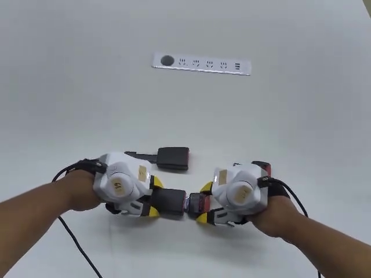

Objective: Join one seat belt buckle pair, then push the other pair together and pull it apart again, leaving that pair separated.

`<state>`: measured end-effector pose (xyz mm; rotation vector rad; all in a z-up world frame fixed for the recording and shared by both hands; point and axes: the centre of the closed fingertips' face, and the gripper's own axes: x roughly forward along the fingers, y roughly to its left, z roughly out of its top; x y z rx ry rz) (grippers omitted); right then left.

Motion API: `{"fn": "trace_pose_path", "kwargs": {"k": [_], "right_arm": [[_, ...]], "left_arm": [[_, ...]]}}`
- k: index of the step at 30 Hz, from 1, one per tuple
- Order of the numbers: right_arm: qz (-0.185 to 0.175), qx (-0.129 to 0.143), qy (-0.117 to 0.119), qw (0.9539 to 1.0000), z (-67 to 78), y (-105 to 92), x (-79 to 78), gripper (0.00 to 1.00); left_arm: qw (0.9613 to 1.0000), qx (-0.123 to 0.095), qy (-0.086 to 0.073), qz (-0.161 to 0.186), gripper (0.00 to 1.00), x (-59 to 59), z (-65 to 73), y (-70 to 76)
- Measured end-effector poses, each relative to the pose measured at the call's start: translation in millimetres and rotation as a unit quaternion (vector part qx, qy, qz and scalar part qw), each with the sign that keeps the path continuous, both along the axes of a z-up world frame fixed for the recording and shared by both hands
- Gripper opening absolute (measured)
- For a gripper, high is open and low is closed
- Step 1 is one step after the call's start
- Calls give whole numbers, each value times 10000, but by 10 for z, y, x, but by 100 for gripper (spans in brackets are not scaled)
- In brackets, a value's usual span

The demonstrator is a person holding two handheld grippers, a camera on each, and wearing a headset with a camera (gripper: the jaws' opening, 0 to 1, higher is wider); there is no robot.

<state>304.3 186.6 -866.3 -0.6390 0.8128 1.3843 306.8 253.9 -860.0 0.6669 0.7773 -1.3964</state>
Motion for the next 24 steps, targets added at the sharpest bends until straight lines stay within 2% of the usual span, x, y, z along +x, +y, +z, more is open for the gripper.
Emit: {"fn": "trace_pose_path", "kwargs": {"k": [12,19,24], "right_arm": [[-33,9,-25,10000,32,-9,-22,34],[-14,152,-75,9999,52,-13,-28,34],[-9,371,-106,9993,66,-23,-30,33]], "left_arm": [[9999,-69,-35,109,32,-1,-3,12],[9999,-146,-60,-3,32,5,-4,20],[9996,-245,-88,-62,32,2,-4,23]]}}
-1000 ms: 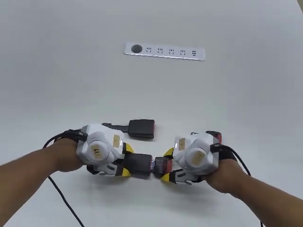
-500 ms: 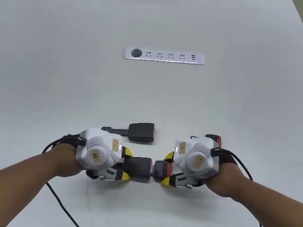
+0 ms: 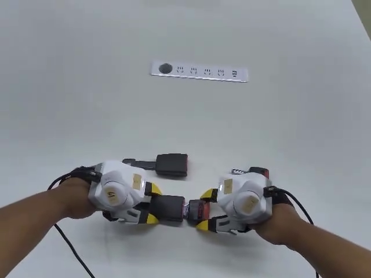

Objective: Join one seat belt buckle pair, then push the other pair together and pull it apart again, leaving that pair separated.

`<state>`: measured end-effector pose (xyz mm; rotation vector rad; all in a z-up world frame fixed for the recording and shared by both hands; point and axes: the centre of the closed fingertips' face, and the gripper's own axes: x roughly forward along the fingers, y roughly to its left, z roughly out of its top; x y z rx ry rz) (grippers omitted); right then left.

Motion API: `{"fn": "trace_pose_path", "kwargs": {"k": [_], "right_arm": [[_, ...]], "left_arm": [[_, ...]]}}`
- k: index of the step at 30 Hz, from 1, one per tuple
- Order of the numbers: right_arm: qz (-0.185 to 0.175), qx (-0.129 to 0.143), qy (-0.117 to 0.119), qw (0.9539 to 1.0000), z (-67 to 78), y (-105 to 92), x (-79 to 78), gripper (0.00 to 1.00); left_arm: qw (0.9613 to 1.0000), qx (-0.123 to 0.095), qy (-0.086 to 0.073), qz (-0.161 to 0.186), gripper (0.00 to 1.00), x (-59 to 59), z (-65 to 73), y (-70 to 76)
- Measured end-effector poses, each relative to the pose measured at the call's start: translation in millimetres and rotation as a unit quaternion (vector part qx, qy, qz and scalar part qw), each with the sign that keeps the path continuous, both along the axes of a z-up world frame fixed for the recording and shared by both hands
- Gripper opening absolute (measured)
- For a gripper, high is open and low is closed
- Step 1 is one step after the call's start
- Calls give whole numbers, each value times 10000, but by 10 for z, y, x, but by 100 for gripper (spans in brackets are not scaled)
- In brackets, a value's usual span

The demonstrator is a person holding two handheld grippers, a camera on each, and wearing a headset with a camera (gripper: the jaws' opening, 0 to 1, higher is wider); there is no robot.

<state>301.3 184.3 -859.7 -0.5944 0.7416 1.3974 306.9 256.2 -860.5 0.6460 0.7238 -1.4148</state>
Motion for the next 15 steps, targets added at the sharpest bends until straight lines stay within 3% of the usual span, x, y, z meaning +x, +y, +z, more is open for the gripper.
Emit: {"fn": "trace_pose_path", "kwargs": {"k": [11,15], "right_arm": [[-135,521,-114,9985,25,-8,0,33],[-135,607,-160,9979,35,-9,5,33]], "left_arm": [[9992,-383,-92,21,31,-5,13,21],[9991,-420,-68,27,31,4,13,13]]}}
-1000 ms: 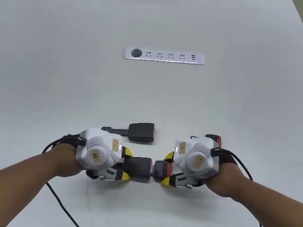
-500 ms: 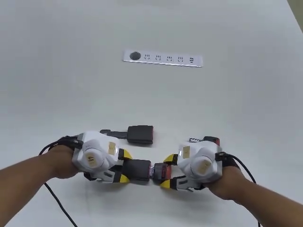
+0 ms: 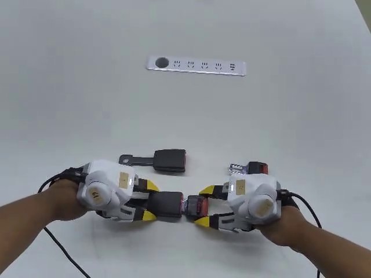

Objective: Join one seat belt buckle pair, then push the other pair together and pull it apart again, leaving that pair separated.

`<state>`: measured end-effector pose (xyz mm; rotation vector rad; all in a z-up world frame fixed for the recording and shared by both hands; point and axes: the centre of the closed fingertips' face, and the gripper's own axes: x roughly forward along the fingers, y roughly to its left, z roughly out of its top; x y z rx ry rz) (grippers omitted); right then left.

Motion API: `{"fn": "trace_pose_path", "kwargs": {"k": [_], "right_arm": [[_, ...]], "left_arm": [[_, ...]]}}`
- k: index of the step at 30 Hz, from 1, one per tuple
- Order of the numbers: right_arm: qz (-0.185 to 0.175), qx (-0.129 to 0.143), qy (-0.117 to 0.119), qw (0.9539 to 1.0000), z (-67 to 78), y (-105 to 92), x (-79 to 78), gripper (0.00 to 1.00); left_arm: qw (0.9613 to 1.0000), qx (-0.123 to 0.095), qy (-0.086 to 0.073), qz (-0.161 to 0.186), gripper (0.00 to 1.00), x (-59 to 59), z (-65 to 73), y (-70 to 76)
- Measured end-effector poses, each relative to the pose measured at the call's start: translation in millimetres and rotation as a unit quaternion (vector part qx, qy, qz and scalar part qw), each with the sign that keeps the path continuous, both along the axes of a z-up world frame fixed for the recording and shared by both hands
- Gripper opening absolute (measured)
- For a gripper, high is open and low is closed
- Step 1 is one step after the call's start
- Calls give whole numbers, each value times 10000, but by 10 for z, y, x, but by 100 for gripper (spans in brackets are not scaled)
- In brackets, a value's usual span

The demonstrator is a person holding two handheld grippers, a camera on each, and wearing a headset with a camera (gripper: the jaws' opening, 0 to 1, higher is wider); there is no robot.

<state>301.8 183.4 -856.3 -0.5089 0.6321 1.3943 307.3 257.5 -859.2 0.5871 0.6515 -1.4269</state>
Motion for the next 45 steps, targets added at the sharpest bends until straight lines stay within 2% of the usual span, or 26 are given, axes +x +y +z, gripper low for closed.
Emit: {"fn": "trace_pose_path", "kwargs": {"k": [8,13,20,34,40,45], "right_arm": [[-63,129,83,9999,8,-17,3,32],[3,118,-14,9999,6,-29,-12,32],[3,134,-10,9999,3,-38,-12,32],[-1,135,3,9999,-5,-62,-25,32],[22,63,0,10000,3,-62,-30,32],[62,68,-25,10000,24,-59,-32,32]], "left_arm": [[9999,-88,30,-49,30,-14,-2,1],[9999,-69,43,-128,30,-33,1,-3],[9998,-107,43,-174,30,-34,6,-10],[9996,-87,31,-264,30,-65,-5,-14],[9991,51,-36,-426,30,-75,-2,-24],[9991,34,-31,-419,30,-73,-10,-14]]}}
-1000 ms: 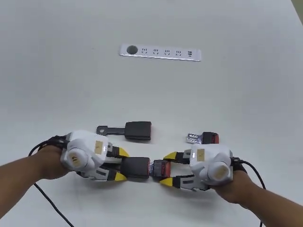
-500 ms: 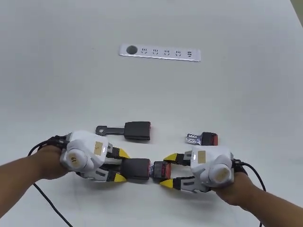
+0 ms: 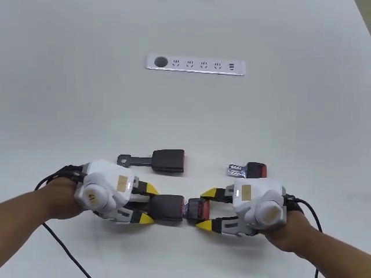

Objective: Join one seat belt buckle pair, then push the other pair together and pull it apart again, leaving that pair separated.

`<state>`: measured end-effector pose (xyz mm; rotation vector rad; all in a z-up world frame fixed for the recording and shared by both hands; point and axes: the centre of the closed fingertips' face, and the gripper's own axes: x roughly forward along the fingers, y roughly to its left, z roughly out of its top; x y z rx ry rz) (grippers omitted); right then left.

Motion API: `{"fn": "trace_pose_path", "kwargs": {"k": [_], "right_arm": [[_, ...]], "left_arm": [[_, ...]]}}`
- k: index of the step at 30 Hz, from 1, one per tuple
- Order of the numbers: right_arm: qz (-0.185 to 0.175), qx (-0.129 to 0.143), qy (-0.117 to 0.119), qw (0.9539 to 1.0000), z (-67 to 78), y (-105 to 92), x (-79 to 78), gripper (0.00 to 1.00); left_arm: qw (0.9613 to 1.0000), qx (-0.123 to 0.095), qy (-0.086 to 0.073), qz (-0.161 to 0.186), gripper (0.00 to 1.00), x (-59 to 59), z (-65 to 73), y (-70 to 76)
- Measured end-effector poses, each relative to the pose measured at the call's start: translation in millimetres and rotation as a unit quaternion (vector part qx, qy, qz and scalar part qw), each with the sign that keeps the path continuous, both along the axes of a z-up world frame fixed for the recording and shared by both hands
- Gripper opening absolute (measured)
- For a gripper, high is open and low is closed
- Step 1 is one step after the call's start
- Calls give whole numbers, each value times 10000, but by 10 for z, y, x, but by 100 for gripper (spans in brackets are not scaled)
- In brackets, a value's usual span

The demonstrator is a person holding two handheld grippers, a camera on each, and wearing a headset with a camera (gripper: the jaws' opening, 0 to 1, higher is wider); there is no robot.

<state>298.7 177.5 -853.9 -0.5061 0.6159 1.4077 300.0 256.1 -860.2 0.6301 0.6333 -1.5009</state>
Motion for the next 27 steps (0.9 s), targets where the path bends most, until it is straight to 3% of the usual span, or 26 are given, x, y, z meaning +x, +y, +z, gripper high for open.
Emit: {"fn": "trace_pose_path", "kwargs": {"k": [10,13,16,18,19,21,22,24,26,27], "right_arm": [[21,-41,4,10000,-25,14,11,33],[-109,18,287,9995,-8,18,5,34],[-163,-65,331,9993,-8,27,0,35],[-194,-124,293,9993,-10,34,1,39],[-208,-96,244,9994,-3,43,5,45],[-513,-133,367,9979,-18,60,36,67],[-490,-64,242,9985,16,79,55,73],[-527,49,204,9984,85,84,73,70],[-603,122,186,9979,135,75,99,70],[-645,143,92,9978,168,48,140,70]], "left_arm": [[10000,-16,58,60,31,3,1,-9],[9998,29,138,114,31,13,4,-20],[9995,103,210,193,32,18,5,-31],[9983,192,359,420,33,19,11,-43],[9969,284,379,626,34,47,15,-44],[9966,350,84,734,45,133,29,-52],[9963,192,83,838,54,138,91,-105],[9945,-207,299,986,62,113,251,-186],[9947,-195,151,1000,64,163,301,-151],[9943,-200,-4,1051,64,227,339,-123]]}}
